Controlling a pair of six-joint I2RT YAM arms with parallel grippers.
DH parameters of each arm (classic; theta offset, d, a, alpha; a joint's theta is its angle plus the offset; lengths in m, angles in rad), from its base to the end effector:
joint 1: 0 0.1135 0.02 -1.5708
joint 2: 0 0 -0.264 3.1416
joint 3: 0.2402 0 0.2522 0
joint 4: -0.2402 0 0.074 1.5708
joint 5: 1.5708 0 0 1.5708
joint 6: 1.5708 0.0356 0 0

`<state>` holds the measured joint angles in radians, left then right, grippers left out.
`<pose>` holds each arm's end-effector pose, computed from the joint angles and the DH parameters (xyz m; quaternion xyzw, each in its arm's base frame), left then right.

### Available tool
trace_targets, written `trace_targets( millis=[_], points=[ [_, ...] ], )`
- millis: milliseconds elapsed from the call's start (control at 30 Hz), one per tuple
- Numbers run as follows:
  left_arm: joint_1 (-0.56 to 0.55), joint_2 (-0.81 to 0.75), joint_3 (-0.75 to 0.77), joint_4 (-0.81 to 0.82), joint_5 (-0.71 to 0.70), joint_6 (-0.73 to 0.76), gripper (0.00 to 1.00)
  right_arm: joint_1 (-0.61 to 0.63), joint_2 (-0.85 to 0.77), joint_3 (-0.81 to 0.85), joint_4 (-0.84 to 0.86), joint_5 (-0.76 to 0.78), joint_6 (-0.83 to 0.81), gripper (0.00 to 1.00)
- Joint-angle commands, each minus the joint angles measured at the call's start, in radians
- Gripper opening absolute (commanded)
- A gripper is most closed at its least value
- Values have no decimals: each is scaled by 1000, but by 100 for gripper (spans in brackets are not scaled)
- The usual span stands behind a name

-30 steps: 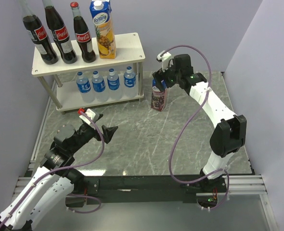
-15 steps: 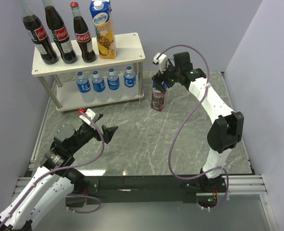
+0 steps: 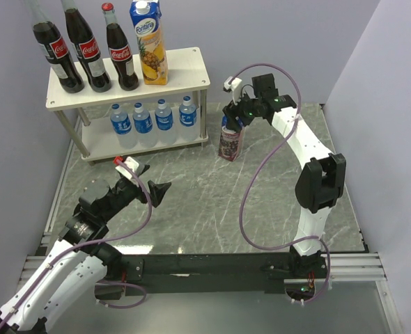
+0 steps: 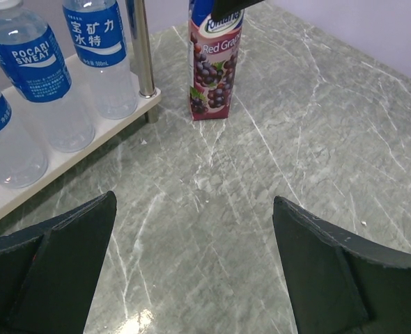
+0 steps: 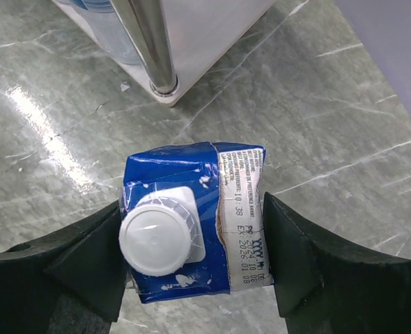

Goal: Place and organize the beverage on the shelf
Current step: Pick up the drink from the center of the board.

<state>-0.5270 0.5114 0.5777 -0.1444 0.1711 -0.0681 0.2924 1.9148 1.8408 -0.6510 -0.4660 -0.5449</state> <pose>0.1171 -0.0751 0.3103 0.2229 0.6991 -0.2583 0.6284 0.4138 0.1413 0.3336 -0.4473 0.7721 0.1586 0.4227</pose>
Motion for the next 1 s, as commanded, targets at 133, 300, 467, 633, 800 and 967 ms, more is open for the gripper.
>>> trace_targets(
  millis=[133, 300, 467, 633, 800, 967],
  points=[
    [1, 32, -1, 117, 28, -81, 100, -12, -65, 23, -56, -86, -16, 0],
    [-1, 133, 22, 219, 97, -183, 99, -10, -154, 12, -79, -123, 46, 0],
    [-25, 329, 141, 259, 117, -234, 100, -4, -198, 32, -127, -118, 204, 0],
    [-154, 508, 228, 322, -45, -203, 100, 13, -272, -21, -115, -80, 321, 0],
    [-281, 650, 249, 434, -139, -145, 99, 40, -344, -51, -104, -66, 372, 0],
    [-344, 797, 263, 551, -168, -88, 100, 60, -388, -64, -105, -63, 387, 0]
  ],
)
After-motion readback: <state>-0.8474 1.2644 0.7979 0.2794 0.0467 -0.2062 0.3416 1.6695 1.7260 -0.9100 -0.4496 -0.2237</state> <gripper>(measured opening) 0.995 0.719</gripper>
